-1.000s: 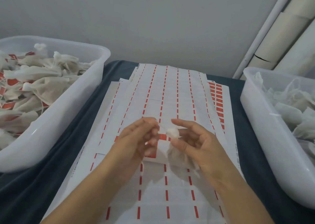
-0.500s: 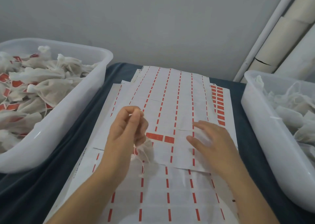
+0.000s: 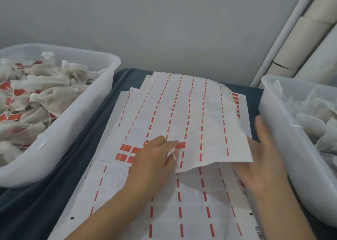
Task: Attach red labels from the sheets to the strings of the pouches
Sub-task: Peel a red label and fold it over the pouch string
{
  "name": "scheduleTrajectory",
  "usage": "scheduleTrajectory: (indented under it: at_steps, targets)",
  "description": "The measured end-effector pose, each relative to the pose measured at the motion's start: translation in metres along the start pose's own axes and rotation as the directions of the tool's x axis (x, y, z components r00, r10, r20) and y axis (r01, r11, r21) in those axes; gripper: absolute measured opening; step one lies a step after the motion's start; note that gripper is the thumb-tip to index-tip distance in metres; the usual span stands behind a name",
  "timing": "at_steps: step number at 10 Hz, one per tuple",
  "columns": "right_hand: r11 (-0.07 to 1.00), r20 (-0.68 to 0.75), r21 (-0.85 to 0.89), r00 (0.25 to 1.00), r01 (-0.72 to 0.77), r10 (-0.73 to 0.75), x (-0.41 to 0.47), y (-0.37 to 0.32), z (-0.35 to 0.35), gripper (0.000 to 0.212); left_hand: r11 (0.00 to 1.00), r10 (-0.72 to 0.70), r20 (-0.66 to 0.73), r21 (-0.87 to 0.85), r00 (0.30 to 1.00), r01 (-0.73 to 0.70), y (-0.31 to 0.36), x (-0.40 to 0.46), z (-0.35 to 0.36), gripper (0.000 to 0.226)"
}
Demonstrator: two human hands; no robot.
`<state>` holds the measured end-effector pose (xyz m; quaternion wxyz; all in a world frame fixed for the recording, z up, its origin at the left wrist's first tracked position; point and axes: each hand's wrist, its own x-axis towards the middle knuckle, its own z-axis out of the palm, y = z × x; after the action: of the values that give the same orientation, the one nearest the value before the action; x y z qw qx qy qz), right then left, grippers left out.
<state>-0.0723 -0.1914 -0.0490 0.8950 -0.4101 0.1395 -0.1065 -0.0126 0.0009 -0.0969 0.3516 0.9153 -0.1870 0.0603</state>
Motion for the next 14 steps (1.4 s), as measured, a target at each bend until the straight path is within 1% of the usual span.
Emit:
scheduleTrajectory:
  at_steps: [1, 2, 3, 4, 5, 6, 7, 8, 9, 10, 11, 12, 13, 14]
  targets:
    - [0.457, 0.105, -0.878, 0.989, 0.140, -0.102, -0.008, 0.014, -0.009, 0.090, 1.000, 0.008, -0.022, 0.019, 1.000, -0.007, 0.001, 0.000, 0.001, 0.038]
    - [0.551, 0.286, -0.831, 0.908, 0.076, 0.306, -0.010, 0.036, 0.009, 0.072, 0.998, 0.045, -0.016, 0.035, 0.999, -0.044, 0.000, 0.001, -0.001, 0.037]
    - [0.556, 0.263, -0.829, 0.916, 0.055, 0.302, -0.004, 0.058, 0.026, 0.101, 0.994, 0.095, -0.008, 0.058, 0.995, -0.094, -0.002, 0.000, -0.003, 0.038]
    - [0.713, 0.046, -0.701, 0.999, 0.027, 0.007, -0.006, 0.072, 0.025, 0.039, 0.991, 0.130, -0.023, 0.049, 0.991, -0.128, -0.002, -0.003, 0.000, 0.036]
    - [0.801, -0.189, -0.591, 0.982, -0.093, -0.026, -0.001, 0.072, 0.019, 0.020, 0.997, 0.072, -0.056, -0.018, 0.996, -0.073, -0.002, -0.001, -0.001, 0.038]
    - [0.826, -0.196, -0.560, 0.979, -0.069, -0.051, -0.001, 0.069, 0.017, 0.023, 0.991, -0.008, -0.079, -0.136, 0.997, -0.002, 0.002, 0.001, -0.007, 0.038]
    - [0.806, -0.190, -0.587, 0.981, -0.078, -0.044, -0.001, 0.068, 0.018, 0.025, 0.968, -0.004, -0.121, -0.248, 0.993, -0.026, 0.006, 0.000, -0.012, 0.032]
    - [0.839, -0.142, -0.542, 0.989, -0.054, -0.028, 0.002, 0.067, 0.027, 0.024, 0.947, 0.008, -0.139, -0.318, 0.990, -0.052, 0.008, -0.001, -0.016, 0.036]
    - [0.831, -0.113, -0.555, 0.993, -0.049, -0.017, 0.004, 0.068, 0.033, 0.042, 0.934, 0.015, -0.134, -0.352, 0.991, -0.062, 0.008, -0.001, -0.017, 0.029]
    - [0.838, -0.076, -0.544, 0.997, -0.035, -0.007, -0.001, 0.069, 0.030, 0.064, 0.926, 0.025, -0.099, -0.372, 0.995, -0.060, 0.009, -0.001, -0.018, 0.017]
    - [0.866, -0.056, -0.500, 0.998, 0.009, -0.042, -0.004, 0.069, 0.023, 0.055, 0.883, -0.062, -0.025, -0.468, 0.998, 0.043, 0.009, 0.003, -0.020, 0.011]
    - [0.872, -0.026, -0.488, 0.997, 0.047, -0.069, -0.006, 0.068, 0.024, 0.050, 0.802, -0.172, 0.086, -0.566, 0.981, 0.191, 0.006, 0.007, -0.023, 0.023]
    - [0.862, -0.036, -0.503, 0.996, 0.057, -0.087, -0.006, 0.068, 0.025, 0.049, 0.747, -0.207, 0.138, -0.617, 0.968, 0.248, 0.005, 0.010, -0.026, 0.028]
    - [0.849, -0.040, -0.523, 0.993, 0.074, -0.111, -0.007, 0.068, 0.025, 0.045, 0.826, -0.169, 0.076, -0.532, 0.983, 0.184, 0.008, 0.008, -0.026, 0.023]
